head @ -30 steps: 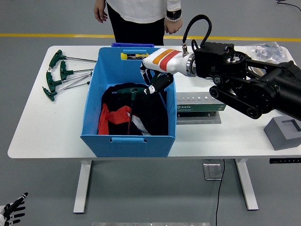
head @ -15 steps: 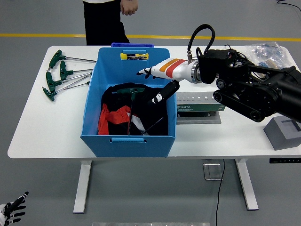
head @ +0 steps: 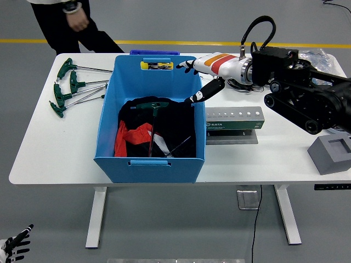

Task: Lift tool from toolbox,place it in box,lift tool from toolbox,place it in box

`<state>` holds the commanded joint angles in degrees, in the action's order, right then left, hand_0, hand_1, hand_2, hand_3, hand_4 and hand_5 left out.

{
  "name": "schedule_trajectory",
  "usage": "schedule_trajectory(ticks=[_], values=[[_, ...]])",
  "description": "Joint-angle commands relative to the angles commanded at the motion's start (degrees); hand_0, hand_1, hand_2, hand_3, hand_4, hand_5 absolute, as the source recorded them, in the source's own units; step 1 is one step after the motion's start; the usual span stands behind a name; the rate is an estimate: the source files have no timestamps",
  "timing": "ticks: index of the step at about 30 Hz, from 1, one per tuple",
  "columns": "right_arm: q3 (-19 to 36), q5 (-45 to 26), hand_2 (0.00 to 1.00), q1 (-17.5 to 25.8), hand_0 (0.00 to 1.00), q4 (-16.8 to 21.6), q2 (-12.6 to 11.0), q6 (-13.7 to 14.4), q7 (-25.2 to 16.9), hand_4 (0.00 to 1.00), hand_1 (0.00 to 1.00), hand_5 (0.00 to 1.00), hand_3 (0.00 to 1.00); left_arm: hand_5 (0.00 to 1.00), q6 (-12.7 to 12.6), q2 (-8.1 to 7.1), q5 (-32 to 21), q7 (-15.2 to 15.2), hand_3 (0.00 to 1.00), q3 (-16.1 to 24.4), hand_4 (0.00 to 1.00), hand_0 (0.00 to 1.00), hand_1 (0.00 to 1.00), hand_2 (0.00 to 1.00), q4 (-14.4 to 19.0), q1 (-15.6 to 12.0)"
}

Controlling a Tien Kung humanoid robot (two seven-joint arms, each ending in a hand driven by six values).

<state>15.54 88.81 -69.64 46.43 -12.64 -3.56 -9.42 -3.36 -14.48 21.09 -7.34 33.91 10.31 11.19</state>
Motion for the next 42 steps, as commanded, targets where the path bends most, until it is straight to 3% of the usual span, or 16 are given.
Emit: schedule_trajectory(ticks=[4,6,7,11,12,13,15,18,19,24,25,29,33,36,42], values=[[6.18,-8.19,0.856,3.81,0.774,0.00,-2.36,2.36,-1.47,0.970,0.767,0.657,0.949,0.668,0.07,0.18,-0.27,-0.20,0.717,-0.12,0.813,0.731,0.689,0.729,0.00,-0.01],[10.28,-13.71,0.856,6.96,0.774,0.98,-4.64,3.57,-2.99,0.970,0.767,0.657,0.949,0.668,0.09,0.27,-0.32,-0.31,0.717,0.02,0.813,0.731,0.689,0.729,0.00,-0.06],[11.46,-15.57,0.871,7.85,0.844,1.36,-5.28,3.90,-3.35,0.998,0.818,0.744,0.942,0.667,0.09,0.29,-0.25,-0.29,0.718,0.11,0.812,0.731,0.689,0.729,0.00,-0.10],[16.66,-24.40,0.871,12.81,0.844,4.53,-8.89,5.13,-5.03,0.998,0.818,0.744,0.942,0.667,0.06,0.31,0.04,-0.18,0.718,0.50,0.812,0.731,0.689,0.729,0.00,-0.35],[18.07,-26.63,0.871,14.42,0.844,5.87,-10.11,5.28,-5.67,0.998,0.818,0.744,0.942,0.667,0.02,0.32,0.27,-0.11,0.718,0.78,0.812,0.731,0.689,0.729,0.00,-0.48],[20.02,-29.24,0.908,16.65,0.904,7.71,-11.49,5.50,-6.46,0.998,0.861,0.832,0.970,0.667,0.03,0.31,0.28,-0.05,0.718,0.81,0.812,0.732,0.689,0.729,0.00,-0.61],[23.75,-34.08,0.908,20.80,0.904,11.11,-13.60,5.90,-7.76,0.998,0.861,0.832,0.970,0.667,0.01,0.28,0.25,-0.08,0.718,0.86,0.812,0.732,0.689,0.729,0.00,-0.87],[30.46,-41.53,0.908,27.63,0.904,15.93,-14.86,6.63,-8.47,0.998,0.861,0.832,0.970,0.667,0.01,0.27,0.23,-0.01,0.718,0.81,0.812,0.732,0.689,0.729,0.00,-1.11],[32.58,-43.76,0.898,29.66,0.914,17.28,-14.75,6.94,-8.54,0.998,0.866,0.884,0.970,0.667,0.06,0.24,-0.01,-0.05,0.718,0.50,0.813,0.731,0.690,0.729,0.00,-1.11],[44.30,-53.07,0.898,40.69,0.914,23.55,-12.68,6.36,-7.98,0.998,0.866,0.884,0.970,0.667,0.23,0.11,-1.94,-0.36,0.718,-1.85,0.813,0.731,0.690,0.729,0.00,-0.58],[46.53,-52.78,0.901,42.57,0.923,24.46,-12.23,5.91,-7.62,0.998,0.874,0.947,0.961,0.668,0.28,0.00,-2.61,-0.56,0.719,-2.52,0.813,0.731,0.689,0.729,0.00,-0.40],[54.16,-50.35,0.901,49.02,0.923,27.23,-10.77,3.90,-5.98,0.998,0.874,0.947,0.961,0.668,0.46,-0.23,-4.64,-1.07,0.719,-4.95,0.813,0.731,0.689,0.729,0.00,0.00],[60.35,-46.09,0.892,54.57,0.912,29.97,-9.34,0.63,-1.26,0.998,0.867,0.980,0.939,0.668,0.63,-0.30,-7.21,-1.63,0.720,-7.80,0.813,0.731,0.689,0.729,0.00,0.08],[65.34,-43.04,0.892,58.72,0.912,32.07,-7.12,-0.79,2.20,0.998,0.867,0.980,0.939,0.668,0.71,-0.41,-8.44,-1.72,0.720,-9.42,0.813,0.731,0.689,0.729,0.00,0.00],[74.81,-41.40,0.877,64.07,0.901,35.00,-2.21,-1.93,3.89,0.998,0.861,0.997,0.924,0.669,0.84,-0.77,-10.69,-1.67,0.720,-12.81,0.813,0.731,0.690,0.729,0.00,-0.49]])
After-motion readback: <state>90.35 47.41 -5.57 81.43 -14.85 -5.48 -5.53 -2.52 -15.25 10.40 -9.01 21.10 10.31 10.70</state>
